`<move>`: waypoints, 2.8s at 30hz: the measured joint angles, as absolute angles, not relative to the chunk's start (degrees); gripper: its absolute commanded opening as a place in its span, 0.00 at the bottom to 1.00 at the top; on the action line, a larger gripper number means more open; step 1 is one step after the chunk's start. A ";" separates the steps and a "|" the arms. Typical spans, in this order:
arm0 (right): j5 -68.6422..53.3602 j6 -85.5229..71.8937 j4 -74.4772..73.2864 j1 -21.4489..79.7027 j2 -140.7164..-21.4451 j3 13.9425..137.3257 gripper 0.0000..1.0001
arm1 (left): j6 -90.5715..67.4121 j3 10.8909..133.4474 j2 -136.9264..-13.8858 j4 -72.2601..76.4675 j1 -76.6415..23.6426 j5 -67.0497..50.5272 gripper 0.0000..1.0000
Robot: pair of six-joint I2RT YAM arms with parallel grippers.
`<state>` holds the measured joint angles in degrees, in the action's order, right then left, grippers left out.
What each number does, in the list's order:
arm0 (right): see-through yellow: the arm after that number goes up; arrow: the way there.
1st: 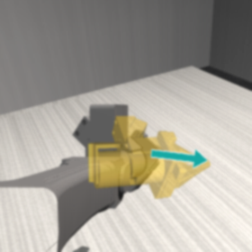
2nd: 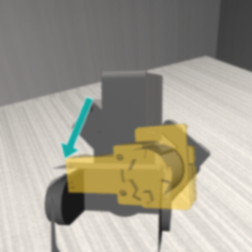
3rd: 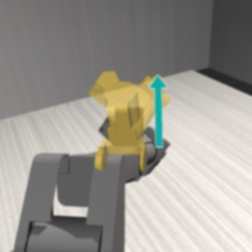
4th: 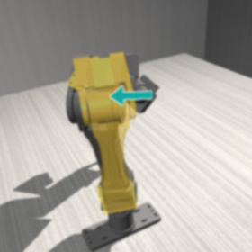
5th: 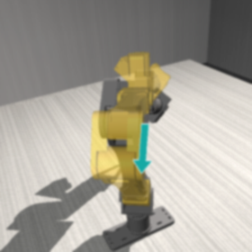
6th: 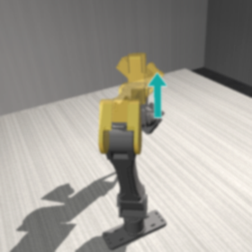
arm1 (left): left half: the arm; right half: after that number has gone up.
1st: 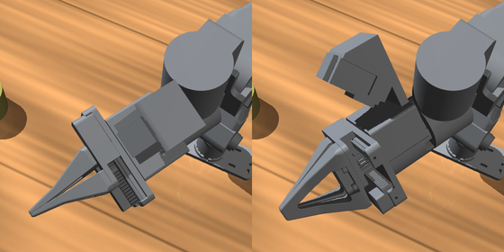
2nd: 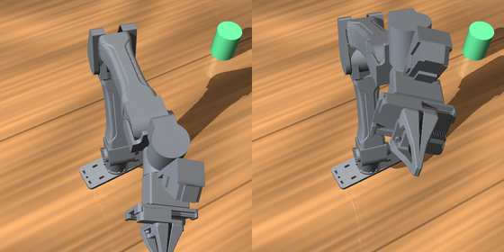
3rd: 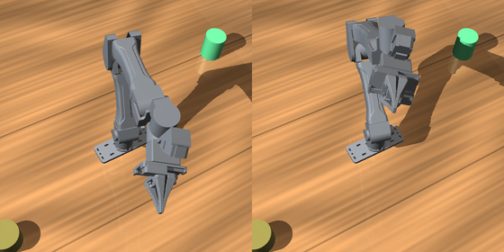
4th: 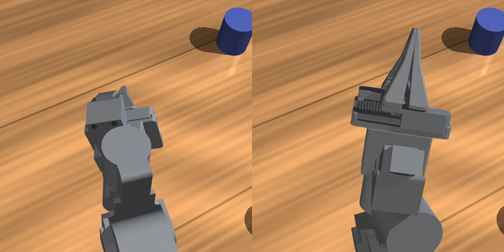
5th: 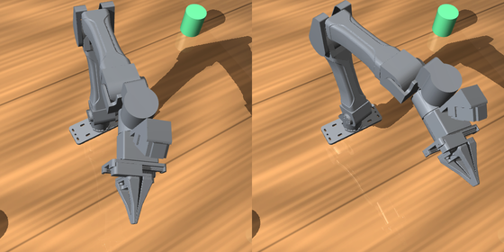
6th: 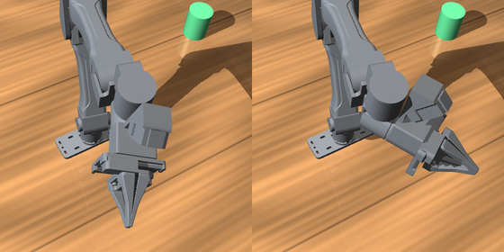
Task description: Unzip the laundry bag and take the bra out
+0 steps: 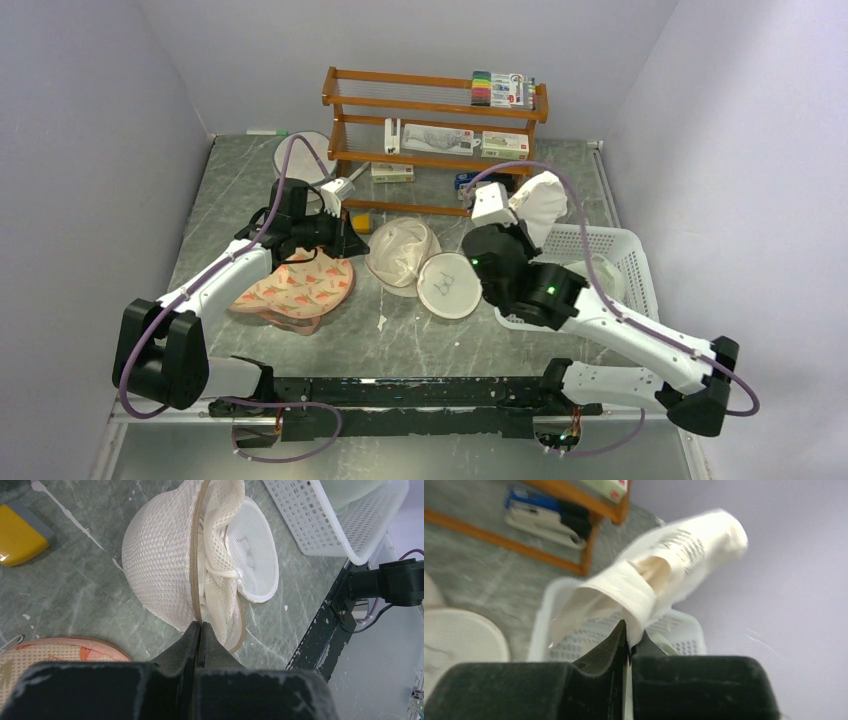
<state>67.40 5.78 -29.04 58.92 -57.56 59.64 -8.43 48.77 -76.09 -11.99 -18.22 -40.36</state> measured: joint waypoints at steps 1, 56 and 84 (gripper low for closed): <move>68.77 5.41 -30.50 58.92 -58.52 58.74 0.00 | -8.43 48.77 -76.09 -11.99 -18.24 -40.36 0.07; 57.23 -61.82 -27.79 26.59 -59.44 34.48 0.09 | -10.02 46.92 -71.77 -12.95 -19.73 -36.99 0.07; 11.86 -27.99 2.70 20.84 -49.87 34.57 0.87 | -9.37 46.44 -71.24 -13.50 -19.73 -35.44 0.07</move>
<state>11.86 -27.99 2.70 20.84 -49.87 34.57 -9.37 46.44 -71.24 -13.50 -19.73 -35.44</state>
